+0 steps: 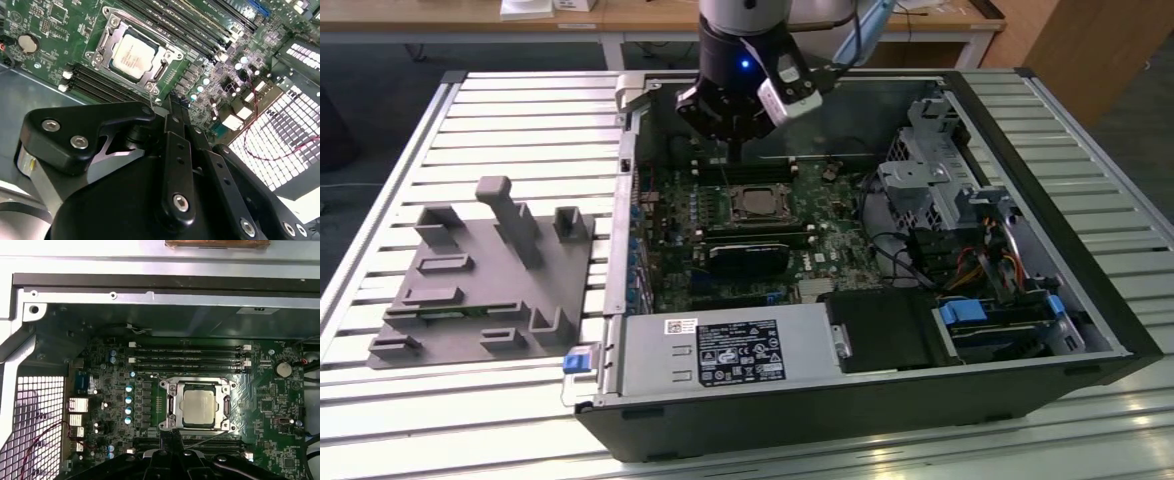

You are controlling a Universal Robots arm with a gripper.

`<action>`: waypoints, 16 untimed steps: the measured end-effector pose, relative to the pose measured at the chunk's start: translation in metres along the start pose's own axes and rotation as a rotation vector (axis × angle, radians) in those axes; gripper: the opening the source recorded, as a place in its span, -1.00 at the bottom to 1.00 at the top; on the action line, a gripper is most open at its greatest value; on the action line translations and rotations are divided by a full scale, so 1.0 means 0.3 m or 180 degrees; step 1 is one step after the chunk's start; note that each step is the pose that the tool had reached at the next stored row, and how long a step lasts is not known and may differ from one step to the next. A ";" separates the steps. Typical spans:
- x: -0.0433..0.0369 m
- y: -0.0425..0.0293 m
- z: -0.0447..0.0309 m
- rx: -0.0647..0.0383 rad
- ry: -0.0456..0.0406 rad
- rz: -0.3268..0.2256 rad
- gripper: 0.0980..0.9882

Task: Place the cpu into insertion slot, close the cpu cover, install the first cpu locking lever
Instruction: 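Close the cpu cover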

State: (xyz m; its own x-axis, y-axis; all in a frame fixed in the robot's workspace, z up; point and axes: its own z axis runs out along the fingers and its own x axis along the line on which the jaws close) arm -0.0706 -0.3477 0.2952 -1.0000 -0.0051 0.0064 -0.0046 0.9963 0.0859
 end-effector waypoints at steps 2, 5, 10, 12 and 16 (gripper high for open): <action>0.000 0.000 0.006 0.0000 -0.0001 -0.0002 -0.98; 0.001 -0.001 0.018 0.0000 -0.0003 -0.0002 -0.98; 0.004 0.002 0.041 0.0000 -0.0005 -0.0002 -0.98; 0.011 0.004 0.045 0.0000 -0.0006 -0.0003 -0.98; 0.027 0.009 0.054 0.0000 -0.0008 -0.0003 -0.98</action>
State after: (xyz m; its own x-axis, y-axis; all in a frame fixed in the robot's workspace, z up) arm -0.0788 -0.3436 0.2794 -1.0000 -0.0057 0.0038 -0.0054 0.9963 0.0858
